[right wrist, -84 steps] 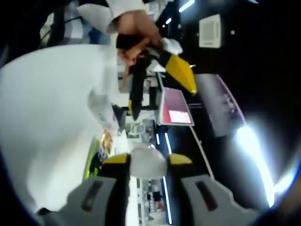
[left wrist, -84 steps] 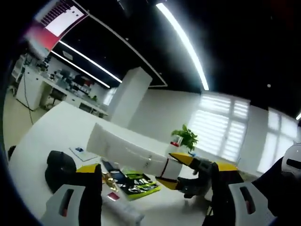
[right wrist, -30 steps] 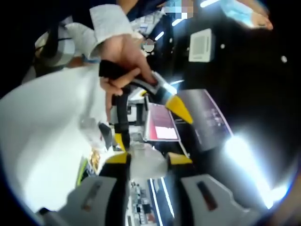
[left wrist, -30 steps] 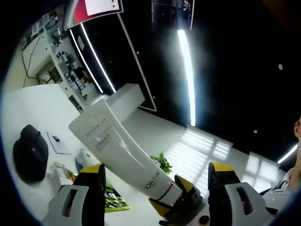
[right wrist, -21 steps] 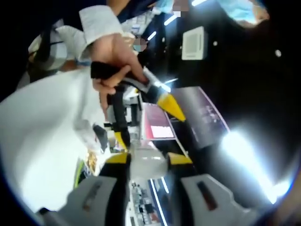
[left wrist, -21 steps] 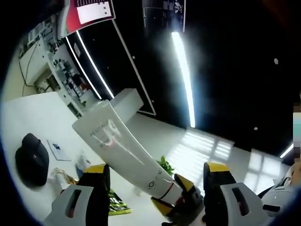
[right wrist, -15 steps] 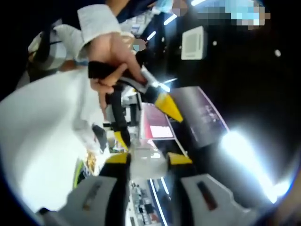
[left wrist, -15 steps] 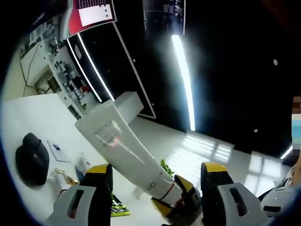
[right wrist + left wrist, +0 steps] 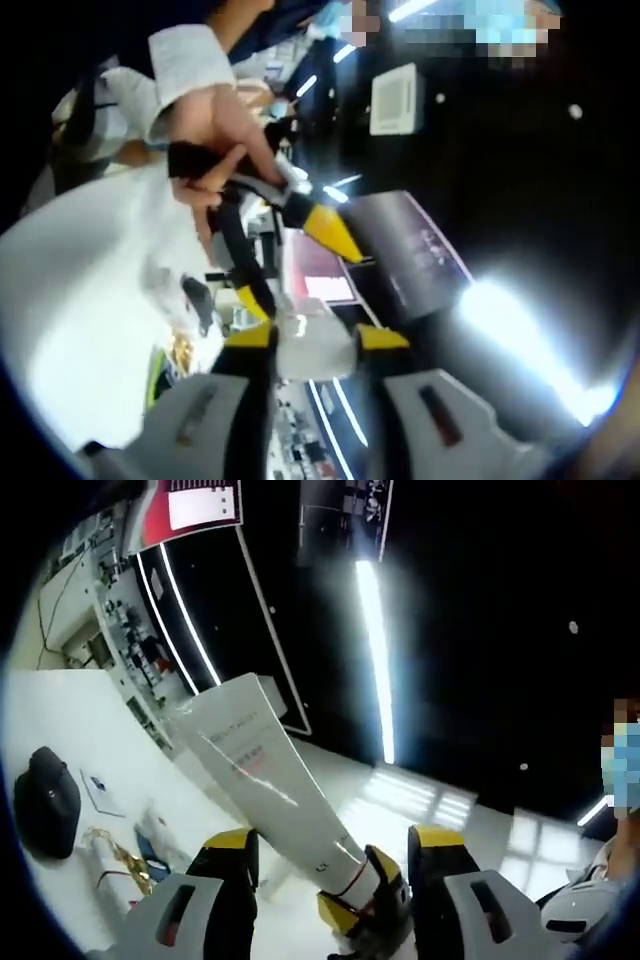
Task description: Arrange the skincare products in the storage area until every visible bottle or jar stands upright without overlapping.
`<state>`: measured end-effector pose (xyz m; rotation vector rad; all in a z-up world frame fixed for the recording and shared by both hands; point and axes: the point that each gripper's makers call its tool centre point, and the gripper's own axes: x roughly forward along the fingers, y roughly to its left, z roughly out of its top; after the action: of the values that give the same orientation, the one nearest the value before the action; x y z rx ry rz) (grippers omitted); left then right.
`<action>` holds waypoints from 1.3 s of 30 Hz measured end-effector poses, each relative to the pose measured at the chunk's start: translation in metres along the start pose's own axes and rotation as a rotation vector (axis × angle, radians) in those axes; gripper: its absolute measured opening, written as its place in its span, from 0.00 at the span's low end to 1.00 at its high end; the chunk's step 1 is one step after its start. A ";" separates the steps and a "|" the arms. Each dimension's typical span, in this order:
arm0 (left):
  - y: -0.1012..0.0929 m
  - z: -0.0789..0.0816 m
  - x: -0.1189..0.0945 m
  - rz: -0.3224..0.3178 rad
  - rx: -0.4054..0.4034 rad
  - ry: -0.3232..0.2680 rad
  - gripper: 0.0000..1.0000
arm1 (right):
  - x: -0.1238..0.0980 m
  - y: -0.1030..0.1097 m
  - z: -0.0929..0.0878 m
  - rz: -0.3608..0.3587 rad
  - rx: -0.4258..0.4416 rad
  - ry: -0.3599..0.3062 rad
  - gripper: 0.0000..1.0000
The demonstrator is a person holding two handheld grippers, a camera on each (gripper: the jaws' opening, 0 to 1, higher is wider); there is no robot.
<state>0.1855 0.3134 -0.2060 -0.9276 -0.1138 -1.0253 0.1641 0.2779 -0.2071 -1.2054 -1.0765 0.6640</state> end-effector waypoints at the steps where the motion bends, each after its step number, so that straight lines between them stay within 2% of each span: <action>1: -0.001 0.000 0.000 -0.002 -0.004 0.002 0.62 | 0.000 0.000 0.002 0.005 0.022 -0.012 0.28; 5: 0.002 0.000 0.000 -0.012 -0.014 0.000 0.59 | 0.000 -0.004 0.008 0.006 0.067 -0.038 0.28; 9: 0.003 0.000 -0.001 -0.017 -0.044 -0.004 0.59 | 0.003 -0.002 0.016 0.011 0.071 -0.057 0.28; 13: 0.001 0.001 -0.001 -0.018 -0.033 -0.009 0.57 | 0.004 -0.003 0.019 0.003 0.075 -0.063 0.28; 18: -0.002 0.003 -0.004 -0.026 -0.017 -0.021 0.46 | 0.003 -0.008 0.021 -0.020 0.095 -0.075 0.28; 20: -0.003 0.005 -0.005 -0.042 -0.068 -0.027 0.46 | 0.004 -0.007 0.021 -0.018 0.099 -0.072 0.28; 24: -0.005 0.006 -0.006 -0.053 -0.079 -0.033 0.42 | 0.003 -0.008 0.020 -0.025 0.111 -0.078 0.29; 29: -0.005 0.010 -0.009 -0.075 -0.104 -0.050 0.22 | 0.004 -0.012 0.012 -0.042 0.143 -0.056 0.29; 30: -0.012 0.011 -0.010 -0.113 -0.109 -0.051 0.22 | 0.003 -0.013 0.011 -0.045 0.148 -0.051 0.29; 35: -0.009 0.010 -0.009 -0.079 -0.100 -0.053 0.21 | 0.004 -0.008 0.005 -0.030 0.148 -0.029 0.29; 39: -0.014 0.010 -0.009 -0.091 -0.068 -0.053 0.20 | 0.004 -0.008 0.001 -0.030 0.157 -0.016 0.29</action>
<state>0.1728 0.3238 -0.1955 -1.0193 -0.1677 -1.0944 0.1636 0.2796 -0.1984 -1.0487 -1.0340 0.7220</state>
